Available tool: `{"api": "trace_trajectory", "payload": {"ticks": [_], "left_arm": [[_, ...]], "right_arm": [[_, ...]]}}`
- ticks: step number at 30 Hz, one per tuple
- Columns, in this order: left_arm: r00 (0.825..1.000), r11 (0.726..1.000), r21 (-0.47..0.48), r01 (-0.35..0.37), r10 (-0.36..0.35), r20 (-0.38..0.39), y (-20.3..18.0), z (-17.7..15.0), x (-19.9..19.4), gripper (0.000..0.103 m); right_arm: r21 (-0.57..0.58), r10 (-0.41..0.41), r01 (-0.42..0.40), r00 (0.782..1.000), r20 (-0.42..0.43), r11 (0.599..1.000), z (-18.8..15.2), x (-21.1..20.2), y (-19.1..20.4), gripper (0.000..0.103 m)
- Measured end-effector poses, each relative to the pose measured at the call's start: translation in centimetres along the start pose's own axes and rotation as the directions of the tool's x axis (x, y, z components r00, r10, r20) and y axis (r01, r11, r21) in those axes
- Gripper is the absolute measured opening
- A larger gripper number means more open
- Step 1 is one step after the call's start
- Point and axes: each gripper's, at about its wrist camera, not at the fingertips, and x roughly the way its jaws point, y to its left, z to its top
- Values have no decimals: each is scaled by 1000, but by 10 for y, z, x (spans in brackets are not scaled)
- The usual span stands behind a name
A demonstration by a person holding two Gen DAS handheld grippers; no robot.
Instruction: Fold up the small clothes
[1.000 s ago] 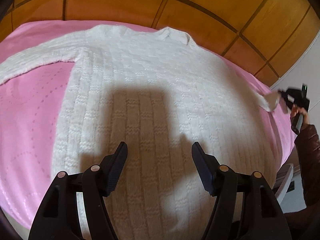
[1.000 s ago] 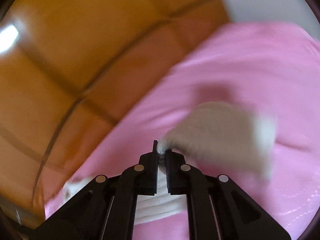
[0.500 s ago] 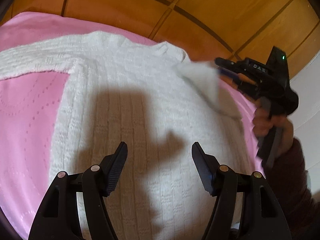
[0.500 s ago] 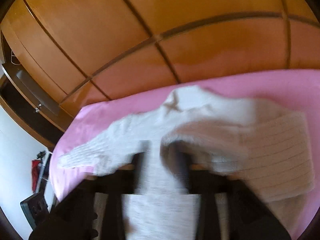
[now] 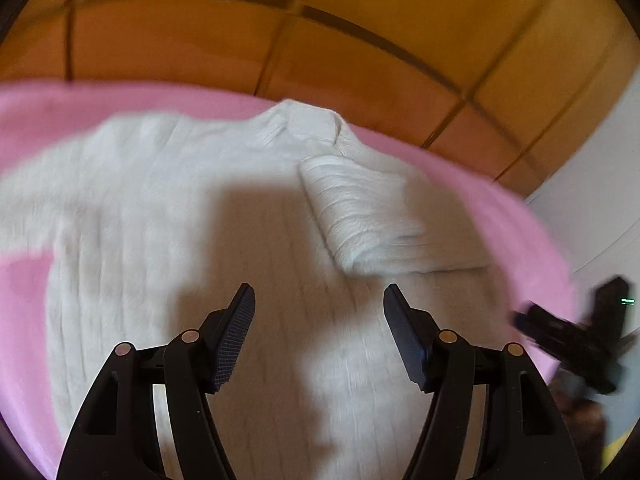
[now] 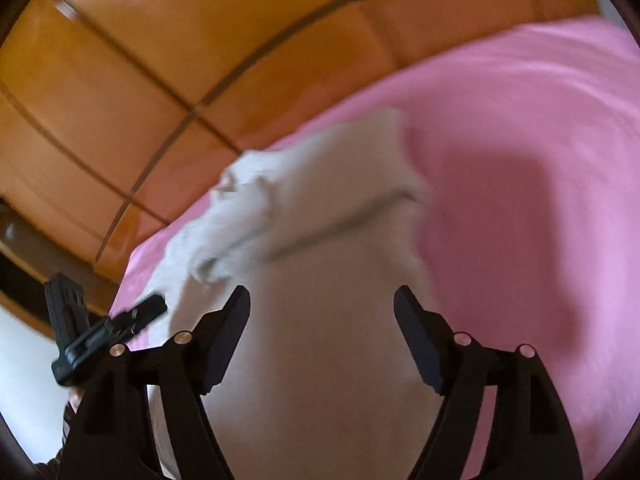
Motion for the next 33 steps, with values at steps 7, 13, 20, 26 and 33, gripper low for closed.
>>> {"api": "trace_trajectory", "payload": {"ticks": [7, 13, 20, 26, 33], "left_arm": [[981, 970, 149, -191, 194, -8, -49, 29, 69, 46], [998, 987, -157, -47, 52, 28, 17, 45, 50, 29], [990, 861, -490, 140, -112, 87, 106, 32, 34, 64], [977, 806, -553, 212, -185, 104, 135, 40, 42, 29], [984, 942, -312, 125, -76, 164, 108, 62, 24, 7]], "right_arm": [[116, 12, -15, 999, 31, 993, -17, -17, -32, 78], [35, 26, -27, 999, 43, 999, -5, -17, -15, 79], [-62, 29, -28, 999, 20, 998, 11, 17, 24, 79], [-130, 8, -11, 1000, -20, 991, 20, 51, 53, 79], [-273, -84, 72, 996, -32, 959, 31, 99, 88, 82]]}}
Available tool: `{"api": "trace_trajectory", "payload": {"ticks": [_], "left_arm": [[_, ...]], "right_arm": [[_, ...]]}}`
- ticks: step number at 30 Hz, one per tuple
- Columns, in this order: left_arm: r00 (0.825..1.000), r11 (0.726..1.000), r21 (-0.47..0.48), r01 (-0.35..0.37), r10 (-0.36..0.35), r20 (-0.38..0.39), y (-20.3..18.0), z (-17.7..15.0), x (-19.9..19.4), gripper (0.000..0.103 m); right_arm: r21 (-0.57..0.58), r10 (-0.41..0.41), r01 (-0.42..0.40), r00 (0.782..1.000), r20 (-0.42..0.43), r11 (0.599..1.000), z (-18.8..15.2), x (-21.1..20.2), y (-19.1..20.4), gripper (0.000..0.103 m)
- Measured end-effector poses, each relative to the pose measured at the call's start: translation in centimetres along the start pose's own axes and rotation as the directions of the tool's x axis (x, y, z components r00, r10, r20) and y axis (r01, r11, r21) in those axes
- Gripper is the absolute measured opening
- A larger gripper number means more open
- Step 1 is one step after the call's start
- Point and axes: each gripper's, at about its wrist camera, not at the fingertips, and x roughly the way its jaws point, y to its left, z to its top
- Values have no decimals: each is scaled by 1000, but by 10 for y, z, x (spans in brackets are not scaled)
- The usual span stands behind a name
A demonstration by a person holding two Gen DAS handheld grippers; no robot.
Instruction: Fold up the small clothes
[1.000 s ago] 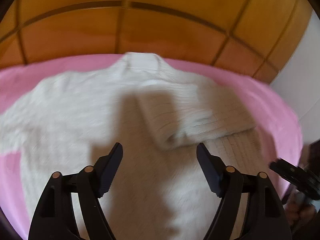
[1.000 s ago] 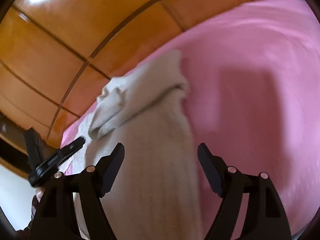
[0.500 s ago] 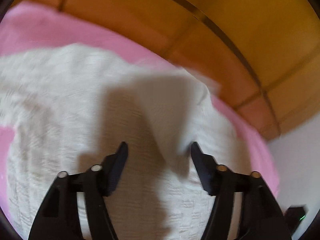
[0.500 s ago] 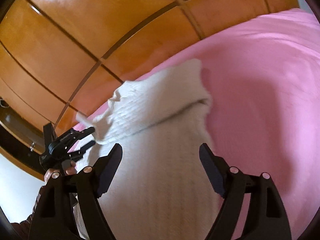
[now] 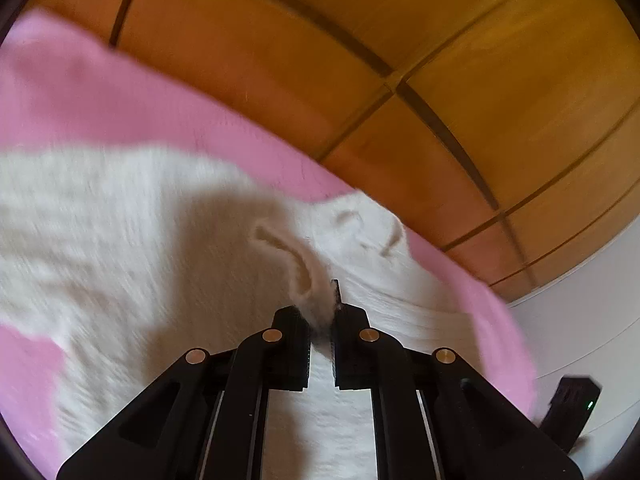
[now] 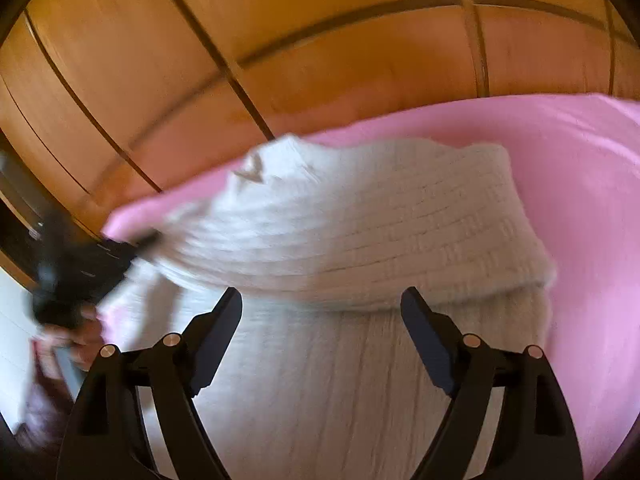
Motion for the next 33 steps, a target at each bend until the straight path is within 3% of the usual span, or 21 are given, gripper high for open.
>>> {"api": "trace_trajectory", "payload": {"ticks": [1, 3, 4, 5, 7, 9, 15, 20, 24, 28, 31, 33], "left_arm": [[1000, 999, 19, -26, 27, -10, 1, 0, 2, 7], [987, 987, 63, -145, 149, -53, 5, -5, 10, 7], [972, 972, 92, -217, 223, -67, 10, -10, 15, 13], [965, 966, 97, -241, 249, -80, 15, -15, 16, 19], [969, 972, 47, -231, 234, -81, 28, -20, 7, 42], [973, 975, 19, -221, 222, -59, 33, -25, -10, 42], [981, 980, -40, -195, 195, -5, 57, -42, -65, 42], [979, 958, -237, -161, 185, 84, 120, -51, -126, 42], [949, 895, -407, -181, 268, 168, 188, -51, -178, 42], [897, 796, -573, -197, 382, 223, 252, -40, -225, 42], [876, 731, -665, -156, 413, 250, 289, -30, -245, 42], [871, 701, -703, -123, 416, 262, 306, -24, -249, 42]], "right_arm": [[-13, -20, 19, 999, -34, 1000, -3, 16, 3, 82], [-47, -69, 67, 997, -42, 997, -12, 26, 7, 85], [-105, -115, 112, 993, -20, 988, -17, 31, 15, 87], [-143, -143, 141, 990, -9, 980, -22, 34, 21, 90], [-202, -210, 211, 977, 25, 956, -31, 40, 30, 93], [-234, -241, 244, 970, 43, 941, -35, 44, 35, 96], [-215, -243, 247, 969, 45, 945, -37, 32, 43, 96], [-282, -204, 212, 977, 58, 936, -69, 8, 70, 97], [-320, -232, 234, 972, 45, 918, -99, 15, 80, 99], [-259, -223, 228, 974, 50, 939, -104, 19, 74, 101], [-252, -220, 223, 975, 42, 942, -102, 22, 73, 101], [-247, -211, 215, 977, 39, 945, -101, 23, 71, 101]]}}
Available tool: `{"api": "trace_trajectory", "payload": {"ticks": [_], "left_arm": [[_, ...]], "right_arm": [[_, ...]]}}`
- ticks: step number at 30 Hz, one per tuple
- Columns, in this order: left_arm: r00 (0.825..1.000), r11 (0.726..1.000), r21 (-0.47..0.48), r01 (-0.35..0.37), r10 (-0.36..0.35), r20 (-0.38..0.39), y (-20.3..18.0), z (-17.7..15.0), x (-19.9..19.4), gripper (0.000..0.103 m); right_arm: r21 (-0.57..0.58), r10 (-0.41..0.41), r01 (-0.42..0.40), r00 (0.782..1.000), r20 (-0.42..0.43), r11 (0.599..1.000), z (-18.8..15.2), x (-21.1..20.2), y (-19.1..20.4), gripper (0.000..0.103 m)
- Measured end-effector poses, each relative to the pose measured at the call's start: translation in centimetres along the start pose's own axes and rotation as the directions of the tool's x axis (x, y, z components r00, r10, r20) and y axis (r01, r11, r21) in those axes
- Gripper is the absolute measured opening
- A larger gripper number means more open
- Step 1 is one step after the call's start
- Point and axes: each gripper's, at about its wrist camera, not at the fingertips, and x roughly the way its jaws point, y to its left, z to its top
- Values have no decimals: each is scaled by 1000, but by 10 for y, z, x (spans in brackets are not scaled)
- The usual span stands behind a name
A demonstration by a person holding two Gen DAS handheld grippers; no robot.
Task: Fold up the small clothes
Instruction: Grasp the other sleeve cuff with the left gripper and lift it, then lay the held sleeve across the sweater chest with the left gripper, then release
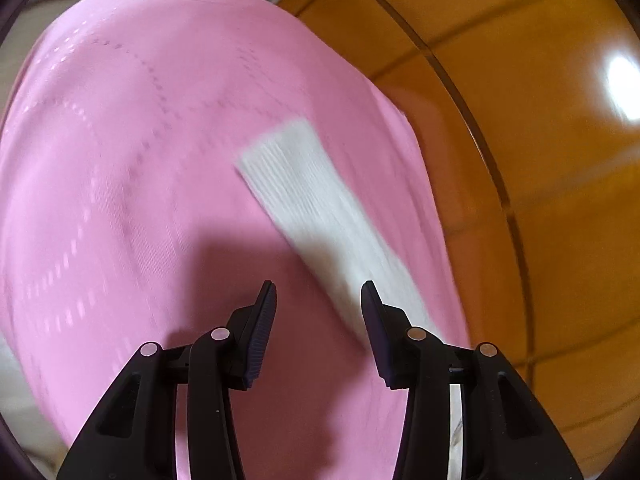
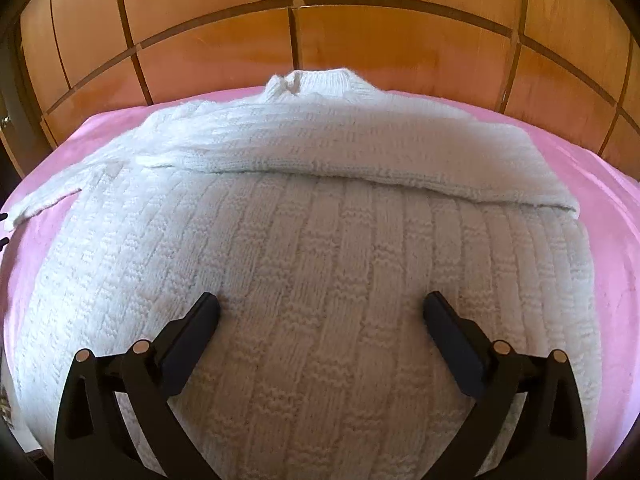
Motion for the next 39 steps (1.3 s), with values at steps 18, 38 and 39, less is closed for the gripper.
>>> {"api": "trace_trajectory", "payload": {"ticks": [18, 38, 39], "left_arm": [[971, 928, 284, 240, -231, -67, -146, -14, 15, 5], [861, 632, 634, 446, -110, -496, -208, -274, 46, 41], [864, 631, 639, 440, -102, -493, -194, -278, 39, 41]], "right_arm": [[-12, -8, 9, 1000, 20, 1000, -4, -3, 0, 101], [110, 244, -242, 970, -4, 964, 34, -14, -2, 69], [160, 332, -325, 943, -23, 932, 45, -8, 5, 68]]}}
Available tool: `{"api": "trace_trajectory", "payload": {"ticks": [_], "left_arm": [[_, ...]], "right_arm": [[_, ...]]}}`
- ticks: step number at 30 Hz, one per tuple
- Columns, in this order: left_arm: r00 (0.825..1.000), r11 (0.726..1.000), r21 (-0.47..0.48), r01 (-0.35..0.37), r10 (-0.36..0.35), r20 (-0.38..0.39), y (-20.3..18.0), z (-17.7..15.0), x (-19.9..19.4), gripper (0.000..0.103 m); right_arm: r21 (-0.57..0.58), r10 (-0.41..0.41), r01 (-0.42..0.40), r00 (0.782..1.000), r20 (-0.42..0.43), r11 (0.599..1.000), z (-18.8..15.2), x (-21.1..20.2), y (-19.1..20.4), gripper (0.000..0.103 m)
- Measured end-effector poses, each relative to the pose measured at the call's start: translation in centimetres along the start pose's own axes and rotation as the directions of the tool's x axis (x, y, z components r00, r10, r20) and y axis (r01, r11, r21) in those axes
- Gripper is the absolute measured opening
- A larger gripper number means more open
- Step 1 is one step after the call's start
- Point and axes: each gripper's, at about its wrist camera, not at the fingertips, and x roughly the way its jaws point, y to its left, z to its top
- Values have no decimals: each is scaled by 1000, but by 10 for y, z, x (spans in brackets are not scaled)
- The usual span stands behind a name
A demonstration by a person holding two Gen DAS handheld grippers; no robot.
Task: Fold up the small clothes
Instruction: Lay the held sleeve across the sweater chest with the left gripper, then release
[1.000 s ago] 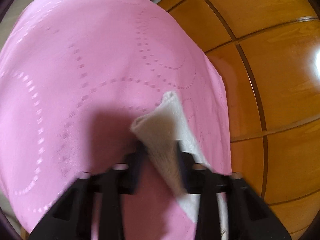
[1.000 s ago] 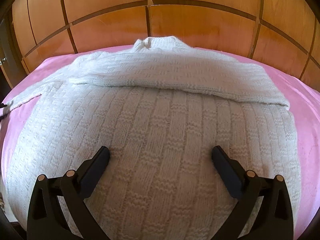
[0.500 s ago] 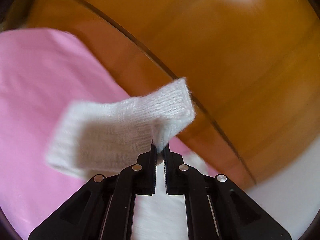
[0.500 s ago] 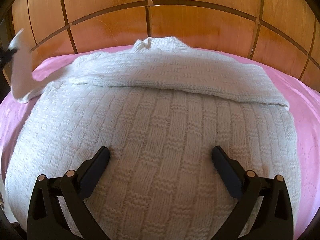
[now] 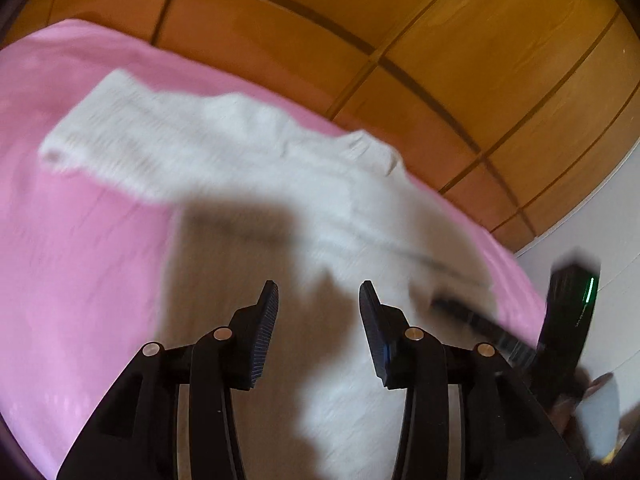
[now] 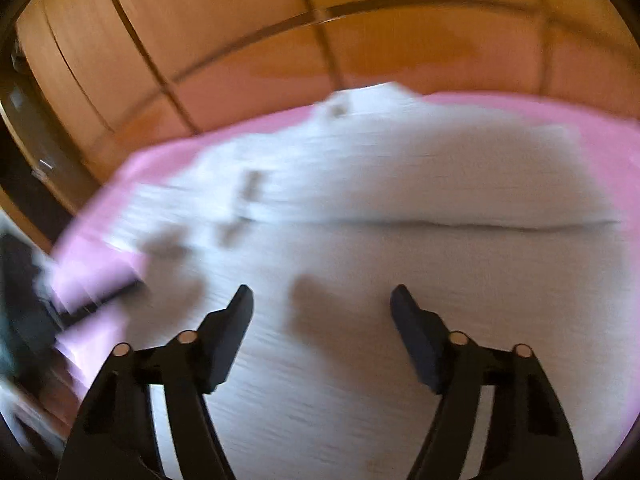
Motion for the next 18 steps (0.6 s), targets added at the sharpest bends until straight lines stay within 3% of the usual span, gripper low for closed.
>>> {"api": "trace_trajectory", "payload": {"ticks": [3, 6, 7, 9, 10, 11, 14, 18], "left_arm": [[1000, 1000, -13, -28, 28, 1, 18, -32, -14, 41], [1000, 999, -39, -25, 25, 0, 26, -42, -12, 41], [1000, 999, -39, -25, 25, 0, 26, -43, -11, 41], [1000, 999, -38, -29, 29, -1, 25, -44, -12, 41], [999, 999, -31, -34, 34, -1, 24, -44, -11, 41], [999, 999, -25, -37, 37, 0, 24, -45, -11, 41], [999, 999, -8, -48, 48, 5, 23, -48, -10, 41], [998, 998, 7, -62, 62, 10, 21, -51, -10, 41]], "right_arm": [[58, 119, -114, 988, -94, 992, 16, 33, 18, 64], [85, 125, -115, 984, -130, 990, 31, 71, 38, 62], [77, 100, -90, 985, -139, 993, 37, 83, 47, 56], [36, 66, -61, 984, -165, 998, 42, 93, 63, 10], [-7, 35, -37, 985, -171, 999, 46, 93, 72, 10], [-38, 16, -22, 990, -137, 999, 51, 84, 81, 6], [-107, 53, -53, 999, -5, 993, 72, 43, 92, 6], [-131, 36, -17, 988, 150, 991, 97, -15, 78, 6]]}}
